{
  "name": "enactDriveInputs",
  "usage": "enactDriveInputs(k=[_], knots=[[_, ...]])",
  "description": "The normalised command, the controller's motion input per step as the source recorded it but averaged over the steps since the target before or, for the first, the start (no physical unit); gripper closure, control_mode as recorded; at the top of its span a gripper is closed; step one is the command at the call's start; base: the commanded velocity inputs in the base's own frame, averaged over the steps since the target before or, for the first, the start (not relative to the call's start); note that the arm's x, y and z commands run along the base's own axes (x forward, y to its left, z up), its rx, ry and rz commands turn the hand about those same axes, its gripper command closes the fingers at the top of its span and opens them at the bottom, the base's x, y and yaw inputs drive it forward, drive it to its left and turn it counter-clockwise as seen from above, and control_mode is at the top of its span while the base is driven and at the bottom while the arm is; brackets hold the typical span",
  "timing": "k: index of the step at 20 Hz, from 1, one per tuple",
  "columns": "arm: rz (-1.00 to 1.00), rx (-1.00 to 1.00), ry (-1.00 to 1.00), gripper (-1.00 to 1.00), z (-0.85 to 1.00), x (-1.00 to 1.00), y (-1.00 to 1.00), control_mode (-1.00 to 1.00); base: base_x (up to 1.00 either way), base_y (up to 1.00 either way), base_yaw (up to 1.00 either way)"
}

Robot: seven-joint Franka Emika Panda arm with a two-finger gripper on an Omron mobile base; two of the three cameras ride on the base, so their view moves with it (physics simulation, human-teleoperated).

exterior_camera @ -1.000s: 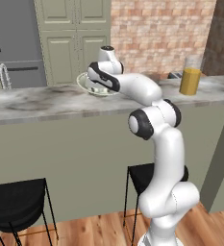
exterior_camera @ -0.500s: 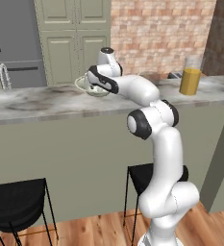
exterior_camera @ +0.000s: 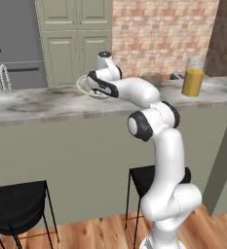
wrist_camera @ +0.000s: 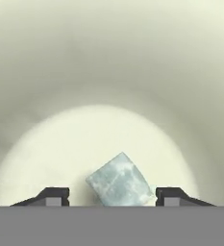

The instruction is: There are two ice cubes in the ice bowl. Place both ice cubes in the glass cup.

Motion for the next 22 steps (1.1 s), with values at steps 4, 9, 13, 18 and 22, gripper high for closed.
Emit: enactDriveInputs(k=[4, 9, 13, 18, 22], knots=[[0.00, -0.04, 0.03, 1.00, -0.08, 0.00, 0.00, -1.00, 0.00, 0.00, 0.00], [0.00, 0.00, -0.09, 1.00, 0.00, 0.00, 0.00, -1.00, 0.00, 0.00, 0.00], [0.00, 0.01, -0.16, 1.00, 0.30, -0.24, -0.08, -1.00, 0.00, 0.00, 0.00], [-0.07, 0.03, -0.13, 1.00, 0.55, -0.75, -0.46, -1.00, 0.00, 0.00, 0.00], [-0.16, 0.02, 0.00, 1.00, 0.30, -0.99, -0.81, -1.00, 0.00, 0.00, 0.00]])
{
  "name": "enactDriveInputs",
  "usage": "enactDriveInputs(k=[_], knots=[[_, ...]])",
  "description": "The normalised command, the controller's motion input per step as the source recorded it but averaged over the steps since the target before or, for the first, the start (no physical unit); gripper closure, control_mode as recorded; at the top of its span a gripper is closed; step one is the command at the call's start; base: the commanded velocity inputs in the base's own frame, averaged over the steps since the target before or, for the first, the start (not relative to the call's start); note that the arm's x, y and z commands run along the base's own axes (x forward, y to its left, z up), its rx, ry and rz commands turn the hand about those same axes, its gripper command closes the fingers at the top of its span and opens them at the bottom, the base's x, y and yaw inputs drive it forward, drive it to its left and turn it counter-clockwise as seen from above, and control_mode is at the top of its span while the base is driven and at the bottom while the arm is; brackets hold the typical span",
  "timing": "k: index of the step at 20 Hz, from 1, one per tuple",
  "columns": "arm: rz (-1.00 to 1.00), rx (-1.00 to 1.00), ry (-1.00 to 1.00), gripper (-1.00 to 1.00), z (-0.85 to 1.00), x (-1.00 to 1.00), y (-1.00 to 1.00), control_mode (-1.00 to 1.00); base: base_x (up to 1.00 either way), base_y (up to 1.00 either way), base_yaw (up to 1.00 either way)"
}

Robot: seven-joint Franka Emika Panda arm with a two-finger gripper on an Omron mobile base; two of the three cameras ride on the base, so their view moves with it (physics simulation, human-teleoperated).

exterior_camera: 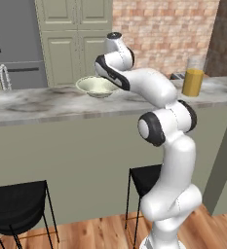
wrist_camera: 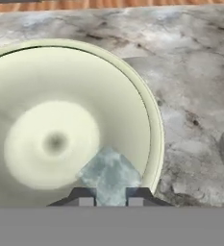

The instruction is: There are two ice cubes in the ice bowl. Place both ice cubes in the glass cup.

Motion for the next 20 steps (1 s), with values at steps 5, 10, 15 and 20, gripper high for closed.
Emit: enactDriveInputs(k=[5, 10, 15, 20], knots=[[-0.17, 0.01, -0.01, 1.00, 0.44, -0.87, -0.71, -1.00, 0.00, 0.00, 0.00], [-0.10, 0.00, -0.15, 1.00, 0.63, -0.28, -0.26, -1.00, 0.00, 0.00, 0.00], [-0.08, 0.00, -0.02, 1.00, 0.06, 0.00, -0.38, -1.00, 0.00, 0.00, 0.00], [-0.10, 0.00, 0.00, 1.00, 0.00, 0.07, -0.51, -1.00, 0.00, 0.00, 0.00]])
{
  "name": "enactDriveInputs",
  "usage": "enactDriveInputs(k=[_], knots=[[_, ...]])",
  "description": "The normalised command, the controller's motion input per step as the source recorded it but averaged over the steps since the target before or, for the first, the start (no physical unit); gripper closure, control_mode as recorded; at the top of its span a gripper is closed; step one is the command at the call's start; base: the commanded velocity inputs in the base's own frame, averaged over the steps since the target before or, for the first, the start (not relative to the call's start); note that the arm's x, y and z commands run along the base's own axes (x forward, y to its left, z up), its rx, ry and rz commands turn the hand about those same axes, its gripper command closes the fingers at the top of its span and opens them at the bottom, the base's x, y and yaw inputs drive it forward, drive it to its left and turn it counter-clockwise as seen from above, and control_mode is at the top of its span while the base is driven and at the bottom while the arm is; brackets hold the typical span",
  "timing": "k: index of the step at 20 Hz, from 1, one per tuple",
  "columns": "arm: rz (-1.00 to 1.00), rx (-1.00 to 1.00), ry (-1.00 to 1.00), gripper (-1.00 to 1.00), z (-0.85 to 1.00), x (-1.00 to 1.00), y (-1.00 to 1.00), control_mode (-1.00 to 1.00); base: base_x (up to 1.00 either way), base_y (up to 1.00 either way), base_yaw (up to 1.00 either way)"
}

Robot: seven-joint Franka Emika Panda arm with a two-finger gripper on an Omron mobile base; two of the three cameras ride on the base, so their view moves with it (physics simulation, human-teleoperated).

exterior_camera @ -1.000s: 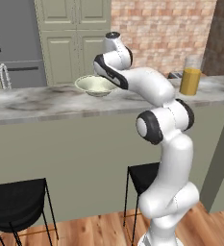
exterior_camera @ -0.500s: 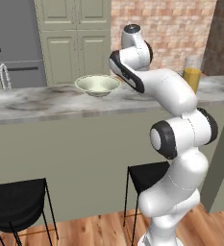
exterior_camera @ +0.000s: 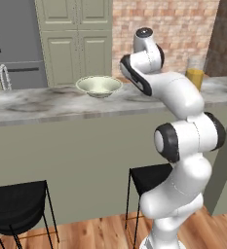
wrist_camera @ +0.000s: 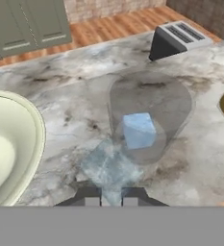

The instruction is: There are two ice cubes in the ice bowl. Place both ice cubes in the glass cup.

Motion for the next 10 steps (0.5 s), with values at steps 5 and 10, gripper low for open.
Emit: enactDriveInputs(k=[5, 10], knots=[[-0.11, 0.00, 0.00, 1.00, 0.03, 0.33, -0.40, -1.00, 0.00, 0.00, 0.00], [-0.08, 0.00, 0.00, 1.00, 0.03, 0.39, -0.19, -1.00, 0.00, 0.00, 0.00]])
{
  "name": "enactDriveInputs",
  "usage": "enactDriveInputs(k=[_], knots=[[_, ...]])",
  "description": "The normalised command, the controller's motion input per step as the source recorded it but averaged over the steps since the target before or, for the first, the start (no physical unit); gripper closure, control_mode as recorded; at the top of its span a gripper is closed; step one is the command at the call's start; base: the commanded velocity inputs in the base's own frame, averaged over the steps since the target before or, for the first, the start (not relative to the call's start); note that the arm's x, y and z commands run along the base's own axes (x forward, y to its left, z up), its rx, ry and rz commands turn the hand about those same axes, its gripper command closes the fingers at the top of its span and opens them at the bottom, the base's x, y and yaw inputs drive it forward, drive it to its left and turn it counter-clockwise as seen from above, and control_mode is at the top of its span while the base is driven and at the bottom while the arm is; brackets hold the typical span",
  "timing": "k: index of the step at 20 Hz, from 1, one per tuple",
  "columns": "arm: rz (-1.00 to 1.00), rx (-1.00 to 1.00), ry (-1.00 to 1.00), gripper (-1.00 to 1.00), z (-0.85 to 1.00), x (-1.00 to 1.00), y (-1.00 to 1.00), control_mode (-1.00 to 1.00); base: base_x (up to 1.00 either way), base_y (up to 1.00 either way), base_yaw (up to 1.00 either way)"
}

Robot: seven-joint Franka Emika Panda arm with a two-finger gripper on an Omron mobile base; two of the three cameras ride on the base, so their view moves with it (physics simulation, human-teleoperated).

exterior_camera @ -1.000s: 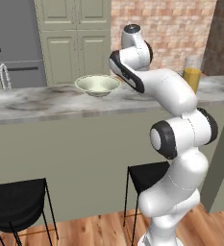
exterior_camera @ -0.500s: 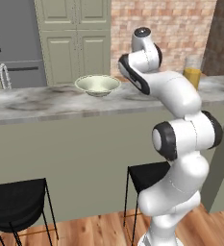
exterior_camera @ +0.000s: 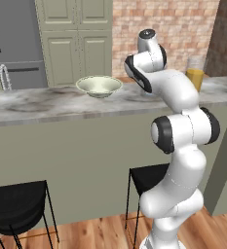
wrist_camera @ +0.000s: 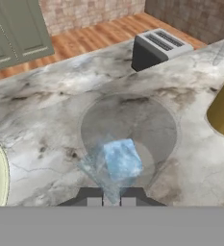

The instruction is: There are two ice cubes in the ice bowl. Place both ice cubes in the glass cup.

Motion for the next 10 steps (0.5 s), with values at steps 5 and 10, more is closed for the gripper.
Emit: enactDriveInputs(k=[5, 10], knots=[[0.00, 0.00, 0.00, 1.00, 0.04, 0.15, -0.05, -1.00, 0.00, 0.00, 0.00], [0.00, 0.03, 0.00, 1.00, 0.00, 0.00, -0.34, -1.00, 0.00, 0.00, 0.00]])
